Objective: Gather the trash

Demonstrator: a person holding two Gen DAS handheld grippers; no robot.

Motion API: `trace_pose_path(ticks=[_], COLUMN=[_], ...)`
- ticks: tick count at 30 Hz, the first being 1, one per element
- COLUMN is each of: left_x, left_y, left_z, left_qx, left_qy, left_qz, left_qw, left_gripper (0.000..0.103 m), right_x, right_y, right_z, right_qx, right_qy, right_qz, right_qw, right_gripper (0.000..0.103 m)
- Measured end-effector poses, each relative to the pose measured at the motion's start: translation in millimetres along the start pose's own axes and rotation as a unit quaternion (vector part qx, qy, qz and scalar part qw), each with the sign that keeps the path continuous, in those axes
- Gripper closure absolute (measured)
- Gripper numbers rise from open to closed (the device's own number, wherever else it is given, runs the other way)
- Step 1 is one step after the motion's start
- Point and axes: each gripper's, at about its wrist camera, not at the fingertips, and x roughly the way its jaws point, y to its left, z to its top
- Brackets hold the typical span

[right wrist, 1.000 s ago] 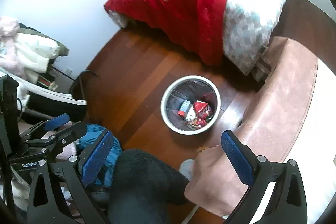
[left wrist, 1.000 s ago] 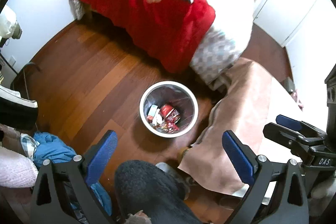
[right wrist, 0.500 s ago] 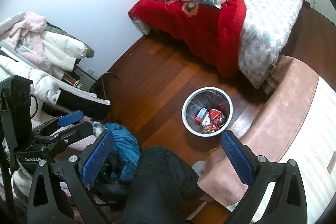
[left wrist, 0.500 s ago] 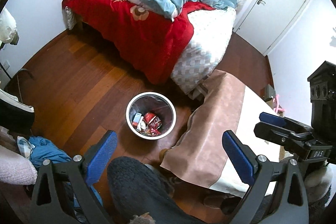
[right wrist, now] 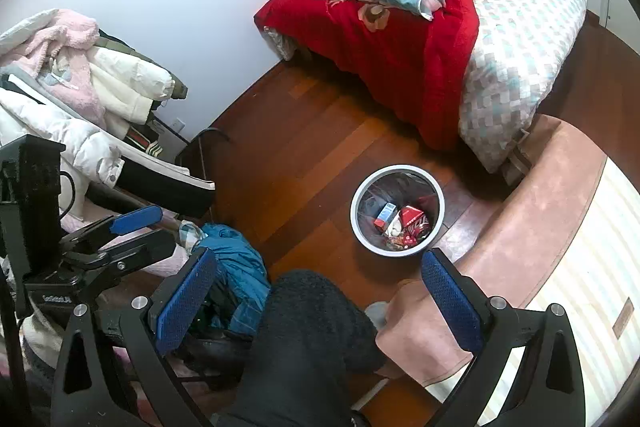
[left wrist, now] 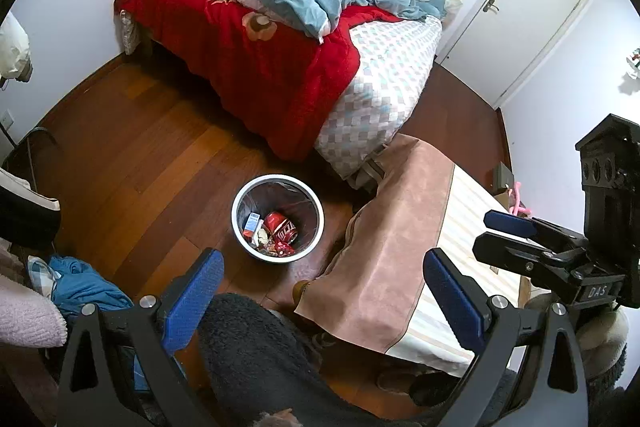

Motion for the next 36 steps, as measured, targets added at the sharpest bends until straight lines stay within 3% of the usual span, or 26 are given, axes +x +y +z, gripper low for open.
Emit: trace_pose_path(ticks=[36], left_x=[-1], left_y=[-13], left_z=[-4], left_qx=[0.004], left_qy=[0.008], left_qz=[-0.010], left_qw=[0.9999], left_gripper=[0.000], right_x=[-8], right_y=[-6], right_z=[-6], right_qx=[-0.003], right_qy=[0.005], right_qz=[-0.004], right_qw=[1.000], right_gripper=[0.000])
